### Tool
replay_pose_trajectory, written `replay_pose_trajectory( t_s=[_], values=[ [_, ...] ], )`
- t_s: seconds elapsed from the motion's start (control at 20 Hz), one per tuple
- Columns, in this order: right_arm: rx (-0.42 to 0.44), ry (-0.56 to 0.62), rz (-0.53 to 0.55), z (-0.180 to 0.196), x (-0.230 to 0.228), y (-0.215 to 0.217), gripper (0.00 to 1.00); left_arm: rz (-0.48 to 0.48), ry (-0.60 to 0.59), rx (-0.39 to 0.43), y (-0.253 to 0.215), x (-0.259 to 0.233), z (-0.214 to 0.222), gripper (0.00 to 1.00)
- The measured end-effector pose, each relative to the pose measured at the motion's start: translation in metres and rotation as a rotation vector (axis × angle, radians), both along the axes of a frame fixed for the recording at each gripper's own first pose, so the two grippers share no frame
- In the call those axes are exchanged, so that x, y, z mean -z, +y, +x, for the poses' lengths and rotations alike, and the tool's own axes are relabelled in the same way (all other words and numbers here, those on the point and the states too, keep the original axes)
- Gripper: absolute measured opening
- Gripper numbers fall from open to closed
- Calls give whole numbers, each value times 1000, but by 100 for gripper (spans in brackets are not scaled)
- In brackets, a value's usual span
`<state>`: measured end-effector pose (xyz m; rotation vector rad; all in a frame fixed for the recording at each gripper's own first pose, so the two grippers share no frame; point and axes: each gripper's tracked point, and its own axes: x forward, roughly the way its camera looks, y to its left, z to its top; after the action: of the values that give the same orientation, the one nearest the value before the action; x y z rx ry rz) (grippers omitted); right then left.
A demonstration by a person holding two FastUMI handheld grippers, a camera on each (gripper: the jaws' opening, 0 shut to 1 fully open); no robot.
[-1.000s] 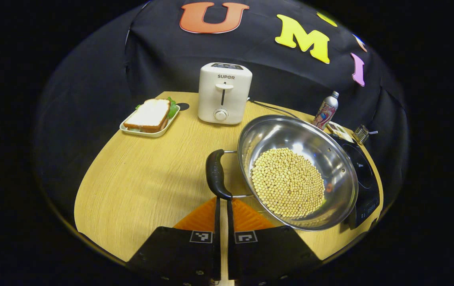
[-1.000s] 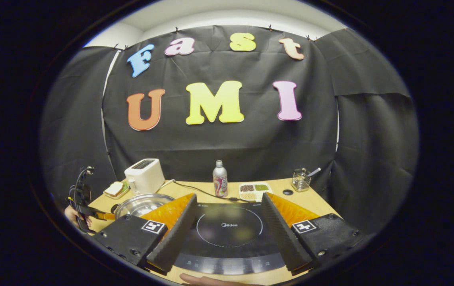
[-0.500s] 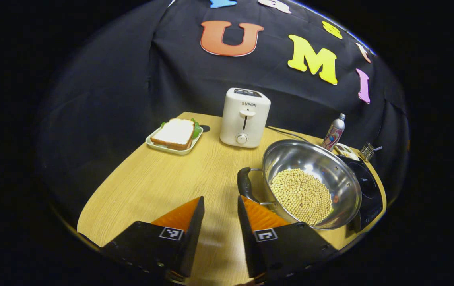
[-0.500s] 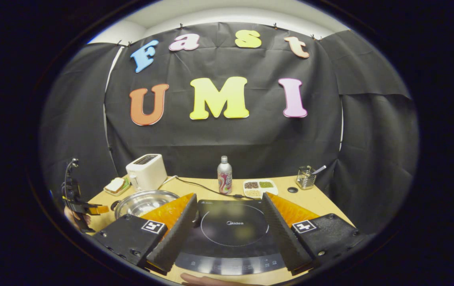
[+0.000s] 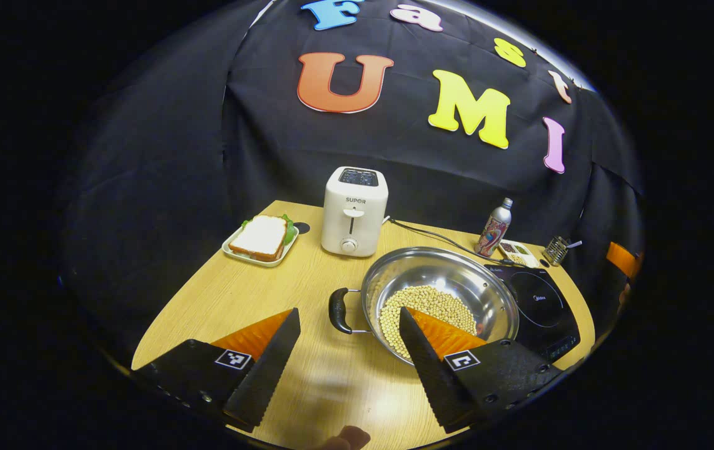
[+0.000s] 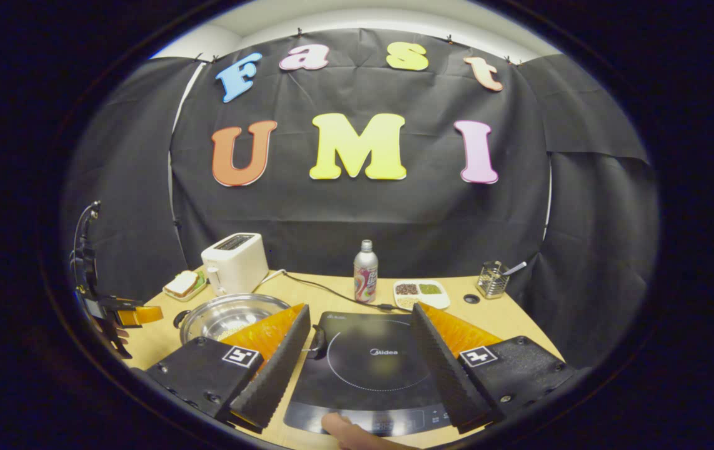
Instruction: First push the handle of the pot to place it horizontally, then grasp the pot with both hands and set it on the induction cooktop.
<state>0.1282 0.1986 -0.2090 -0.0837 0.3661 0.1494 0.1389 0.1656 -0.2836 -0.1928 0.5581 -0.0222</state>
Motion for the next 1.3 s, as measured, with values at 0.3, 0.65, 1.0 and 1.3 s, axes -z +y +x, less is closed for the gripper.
replay_pose_trajectory(
  t_s=[0.3,0.65,1.0,1.3],
  values=[
    [-49,153,10,38,58,37,99,24,41,16,-9,6,16,96],
    [-77,293,-3,78,124,64,99,55,149,23,-10,49,40,96],
    [-76,402,3,97,172,82,100,75,239,55,-16,88,62,96],
    [-89,519,-14,97,191,88,86,114,286,44,-14,106,74,91]
  ],
)
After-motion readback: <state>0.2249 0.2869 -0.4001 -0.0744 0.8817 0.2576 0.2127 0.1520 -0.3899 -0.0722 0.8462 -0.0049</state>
